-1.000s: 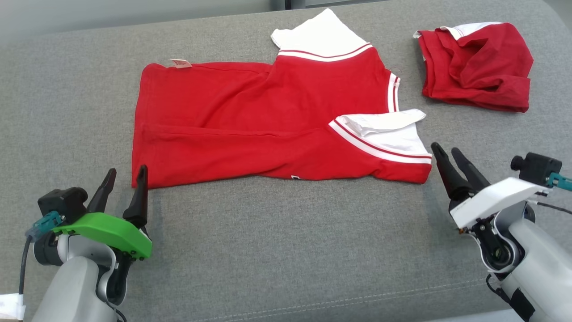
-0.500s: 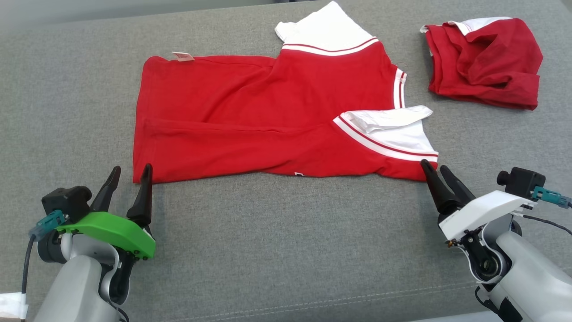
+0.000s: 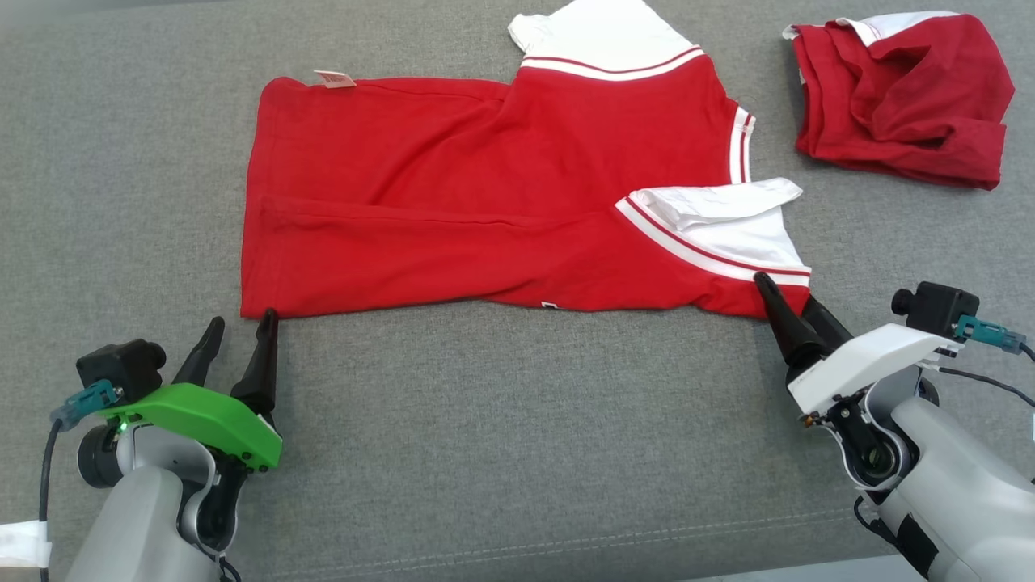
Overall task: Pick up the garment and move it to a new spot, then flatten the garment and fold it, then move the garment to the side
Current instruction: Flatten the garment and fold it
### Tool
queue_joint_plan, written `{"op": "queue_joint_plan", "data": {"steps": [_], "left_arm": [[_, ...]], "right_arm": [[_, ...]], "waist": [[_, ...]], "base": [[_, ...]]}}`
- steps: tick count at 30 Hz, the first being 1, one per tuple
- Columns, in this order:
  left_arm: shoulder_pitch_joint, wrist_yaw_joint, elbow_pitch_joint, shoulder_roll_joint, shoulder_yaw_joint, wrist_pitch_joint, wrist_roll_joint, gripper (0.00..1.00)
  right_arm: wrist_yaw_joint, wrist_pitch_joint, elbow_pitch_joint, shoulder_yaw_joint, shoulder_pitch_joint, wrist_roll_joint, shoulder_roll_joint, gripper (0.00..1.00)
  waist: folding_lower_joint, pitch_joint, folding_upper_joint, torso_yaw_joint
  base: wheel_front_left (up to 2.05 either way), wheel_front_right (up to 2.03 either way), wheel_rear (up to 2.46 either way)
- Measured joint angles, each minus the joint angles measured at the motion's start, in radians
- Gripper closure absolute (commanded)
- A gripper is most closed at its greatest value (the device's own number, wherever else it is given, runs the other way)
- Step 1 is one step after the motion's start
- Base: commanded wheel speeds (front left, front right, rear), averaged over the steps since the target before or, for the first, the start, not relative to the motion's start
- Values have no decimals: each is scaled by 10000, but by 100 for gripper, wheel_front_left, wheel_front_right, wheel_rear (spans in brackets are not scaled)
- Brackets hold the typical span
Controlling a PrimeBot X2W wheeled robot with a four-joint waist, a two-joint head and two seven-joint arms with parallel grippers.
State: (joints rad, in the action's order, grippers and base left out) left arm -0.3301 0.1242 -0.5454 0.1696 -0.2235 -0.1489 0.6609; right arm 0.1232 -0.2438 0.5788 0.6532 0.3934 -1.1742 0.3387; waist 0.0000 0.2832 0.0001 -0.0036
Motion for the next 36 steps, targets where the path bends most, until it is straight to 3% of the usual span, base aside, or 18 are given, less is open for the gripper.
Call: {"op": "queue_joint_plan", "data": {"steps": [23, 24, 25, 27, 28, 36], "left_arm": [[-706, 0, -562, -105, -293, 418, 499, 0], [-712, 0, -571, -105, -322, 418, 539, 22], [-718, 0, -587, -105, -336, 418, 570, 43], [-739, 0, -621, -96, -351, 420, 579, 100], [-754, 0, -623, -92, -368, 418, 593, 100], [-788, 0, -692, -40, -533, 274, 667, 100]], "right_arm": [[12, 433, 414, 481, 747, -387, -184, 0], [12, 435, 408, 516, 760, -416, -194, 11], [12, 437, 399, 541, 774, -433, -194, 42], [12, 493, 366, 612, 818, -502, -199, 91], [12, 531, 339, 646, 844, -554, -203, 100], [8, 686, 270, 989, 883, -685, -270, 100]], "waist": [[0, 396, 0, -92], [0, 394, -1, -95], [0, 390, 0, -99], [0, 378, 0, -109], [0, 370, 0, -114], [0, 206, 0, -146]], "base": [[0, 0, 0], [0, 0, 0], [0, 0, 0], [0, 0, 0], [0, 0, 0], [0, 0, 0]]}}
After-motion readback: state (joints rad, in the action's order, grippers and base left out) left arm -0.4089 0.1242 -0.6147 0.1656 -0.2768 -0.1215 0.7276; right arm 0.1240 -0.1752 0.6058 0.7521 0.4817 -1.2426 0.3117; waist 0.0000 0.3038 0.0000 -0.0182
